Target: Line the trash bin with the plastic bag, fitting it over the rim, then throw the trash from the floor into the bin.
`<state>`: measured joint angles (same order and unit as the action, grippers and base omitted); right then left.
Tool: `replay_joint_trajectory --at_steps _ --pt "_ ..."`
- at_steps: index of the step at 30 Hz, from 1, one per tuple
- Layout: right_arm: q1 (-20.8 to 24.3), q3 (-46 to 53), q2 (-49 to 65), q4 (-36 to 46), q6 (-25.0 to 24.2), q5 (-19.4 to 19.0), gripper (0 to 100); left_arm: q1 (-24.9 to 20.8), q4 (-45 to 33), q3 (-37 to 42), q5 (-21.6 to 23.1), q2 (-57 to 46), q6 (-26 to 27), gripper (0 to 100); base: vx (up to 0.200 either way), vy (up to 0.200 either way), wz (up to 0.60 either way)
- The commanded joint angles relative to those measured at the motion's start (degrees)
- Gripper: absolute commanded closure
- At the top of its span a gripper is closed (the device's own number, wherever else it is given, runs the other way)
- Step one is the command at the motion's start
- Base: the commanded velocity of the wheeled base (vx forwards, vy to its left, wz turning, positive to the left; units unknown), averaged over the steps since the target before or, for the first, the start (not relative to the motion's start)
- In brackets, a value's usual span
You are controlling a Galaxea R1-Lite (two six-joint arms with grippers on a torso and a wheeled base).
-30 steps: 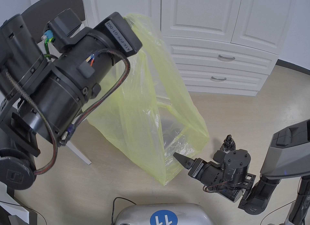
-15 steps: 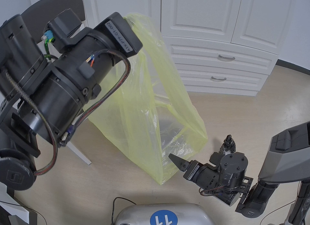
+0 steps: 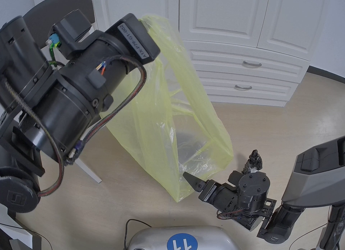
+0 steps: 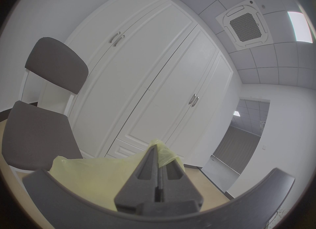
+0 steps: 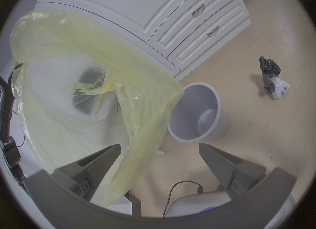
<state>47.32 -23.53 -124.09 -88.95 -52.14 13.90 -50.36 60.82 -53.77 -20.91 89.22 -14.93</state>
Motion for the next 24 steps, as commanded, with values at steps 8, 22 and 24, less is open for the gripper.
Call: replay_joint_trajectory --at_steps 8,22,24 --pt "-0.83 -1.17 -0.01 -1.05 0.9 1.84 100 -0.09 0.0 0.07 -0.1 0.16 -0.01 100 0.0 0.0 0.0" --pt "-2.5 0.5 3.41 -1.05 6.0 1.84 100 0.7 -0.26 -0.02 0.08 1.48 -0.1 100 0.0 0.0 0.0" --pt "-3.03 1.56 3.68 -1.05 9.25 1.84 100 1.49 -0.35 -0.02 0.25 2.01 -0.01 100 0.0 0.0 0.0"
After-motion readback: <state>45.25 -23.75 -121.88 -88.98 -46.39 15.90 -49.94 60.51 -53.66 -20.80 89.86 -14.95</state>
